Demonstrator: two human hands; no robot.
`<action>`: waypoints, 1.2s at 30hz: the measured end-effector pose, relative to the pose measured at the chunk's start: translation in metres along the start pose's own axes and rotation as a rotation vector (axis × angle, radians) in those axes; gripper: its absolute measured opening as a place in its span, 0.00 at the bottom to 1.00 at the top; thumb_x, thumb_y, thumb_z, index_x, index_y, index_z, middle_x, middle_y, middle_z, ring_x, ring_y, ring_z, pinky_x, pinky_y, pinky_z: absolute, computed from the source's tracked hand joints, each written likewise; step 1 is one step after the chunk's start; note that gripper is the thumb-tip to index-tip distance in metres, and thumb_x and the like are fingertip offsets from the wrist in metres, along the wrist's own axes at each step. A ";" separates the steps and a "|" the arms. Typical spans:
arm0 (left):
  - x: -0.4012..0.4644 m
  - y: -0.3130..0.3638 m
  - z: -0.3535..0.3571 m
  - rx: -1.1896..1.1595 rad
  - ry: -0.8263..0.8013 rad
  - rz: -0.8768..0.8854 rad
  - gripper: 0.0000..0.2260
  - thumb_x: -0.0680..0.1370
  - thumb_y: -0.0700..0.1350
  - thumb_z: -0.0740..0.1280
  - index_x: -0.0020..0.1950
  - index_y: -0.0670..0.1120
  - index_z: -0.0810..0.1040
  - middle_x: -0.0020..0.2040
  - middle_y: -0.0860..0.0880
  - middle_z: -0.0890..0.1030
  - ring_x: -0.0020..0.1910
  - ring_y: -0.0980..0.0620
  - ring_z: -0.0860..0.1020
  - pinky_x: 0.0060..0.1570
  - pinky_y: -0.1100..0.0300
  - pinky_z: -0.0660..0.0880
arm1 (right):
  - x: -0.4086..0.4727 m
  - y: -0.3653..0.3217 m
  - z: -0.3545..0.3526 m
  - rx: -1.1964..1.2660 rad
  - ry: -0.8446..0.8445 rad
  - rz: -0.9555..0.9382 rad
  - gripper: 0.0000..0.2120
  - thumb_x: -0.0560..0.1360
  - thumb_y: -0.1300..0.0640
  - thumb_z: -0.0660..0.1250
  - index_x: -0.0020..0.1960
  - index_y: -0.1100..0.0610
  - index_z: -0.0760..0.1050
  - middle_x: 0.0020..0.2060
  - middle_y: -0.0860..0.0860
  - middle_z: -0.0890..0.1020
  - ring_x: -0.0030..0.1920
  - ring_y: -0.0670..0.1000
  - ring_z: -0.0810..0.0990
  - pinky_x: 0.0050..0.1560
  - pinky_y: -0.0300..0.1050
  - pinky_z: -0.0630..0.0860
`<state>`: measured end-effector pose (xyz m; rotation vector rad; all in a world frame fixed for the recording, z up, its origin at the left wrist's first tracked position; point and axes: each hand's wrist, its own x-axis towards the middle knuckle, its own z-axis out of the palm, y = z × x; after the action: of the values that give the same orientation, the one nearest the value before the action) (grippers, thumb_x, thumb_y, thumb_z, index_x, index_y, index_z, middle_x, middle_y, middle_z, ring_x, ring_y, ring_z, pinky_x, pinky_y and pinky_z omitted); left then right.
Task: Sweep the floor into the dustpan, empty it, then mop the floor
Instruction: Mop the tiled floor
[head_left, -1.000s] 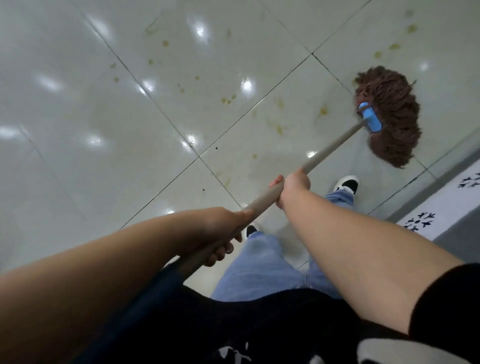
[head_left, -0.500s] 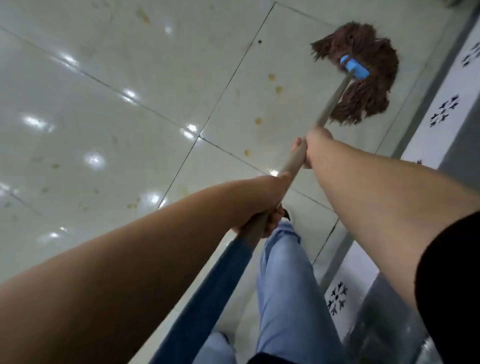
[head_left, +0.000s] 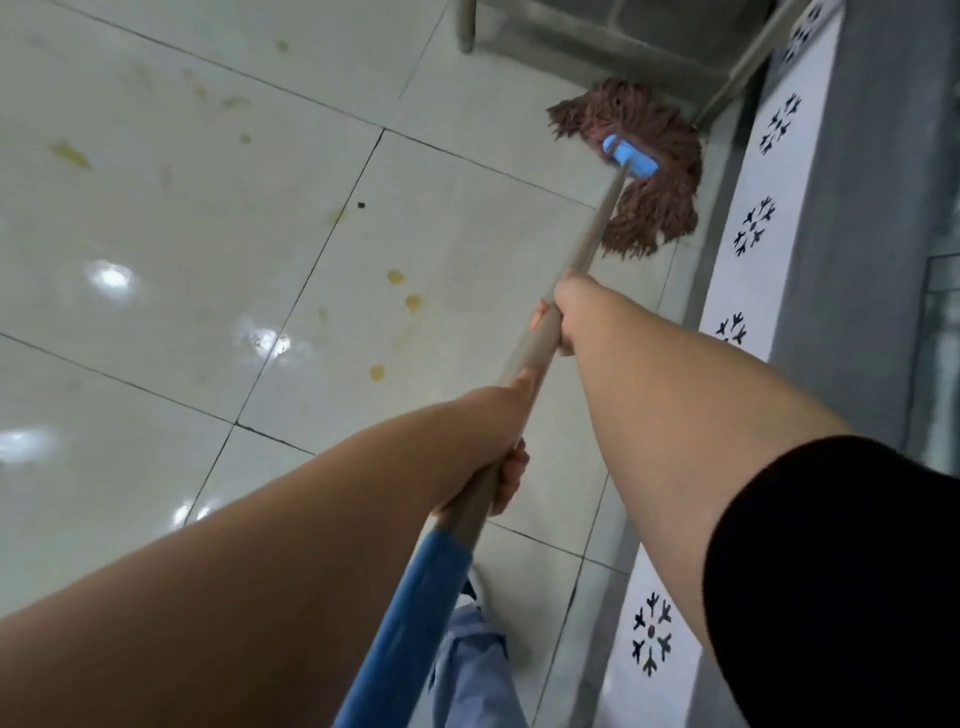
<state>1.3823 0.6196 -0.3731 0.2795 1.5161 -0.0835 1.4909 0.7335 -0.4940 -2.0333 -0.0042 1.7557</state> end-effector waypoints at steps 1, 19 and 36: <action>-0.001 -0.009 -0.001 -0.004 -0.007 0.006 0.24 0.76 0.65 0.57 0.35 0.45 0.65 0.18 0.51 0.67 0.12 0.57 0.64 0.18 0.74 0.64 | -0.004 0.006 0.001 -0.010 0.013 0.023 0.21 0.82 0.54 0.51 0.31 0.59 0.60 0.23 0.52 0.67 0.16 0.48 0.66 0.12 0.29 0.60; -0.156 -0.463 -0.154 -0.023 -0.010 -0.146 0.25 0.76 0.66 0.54 0.41 0.43 0.69 0.18 0.51 0.65 0.15 0.56 0.62 0.18 0.71 0.61 | -0.247 0.429 0.104 -0.279 -0.083 0.164 0.14 0.81 0.51 0.52 0.46 0.59 0.68 0.27 0.55 0.71 0.17 0.51 0.71 0.14 0.36 0.69; -0.245 -0.730 -0.206 -0.089 0.038 -0.318 0.25 0.77 0.66 0.52 0.43 0.43 0.69 0.17 0.52 0.66 0.15 0.53 0.63 0.23 0.71 0.63 | -0.384 0.693 0.146 -0.298 -0.100 0.253 0.18 0.81 0.46 0.51 0.40 0.58 0.65 0.12 0.52 0.69 0.09 0.48 0.65 0.17 0.31 0.67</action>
<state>1.0016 -0.0661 -0.2303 -0.0332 1.5870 -0.2630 1.0831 0.0479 -0.3782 -2.2309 -0.0442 2.1207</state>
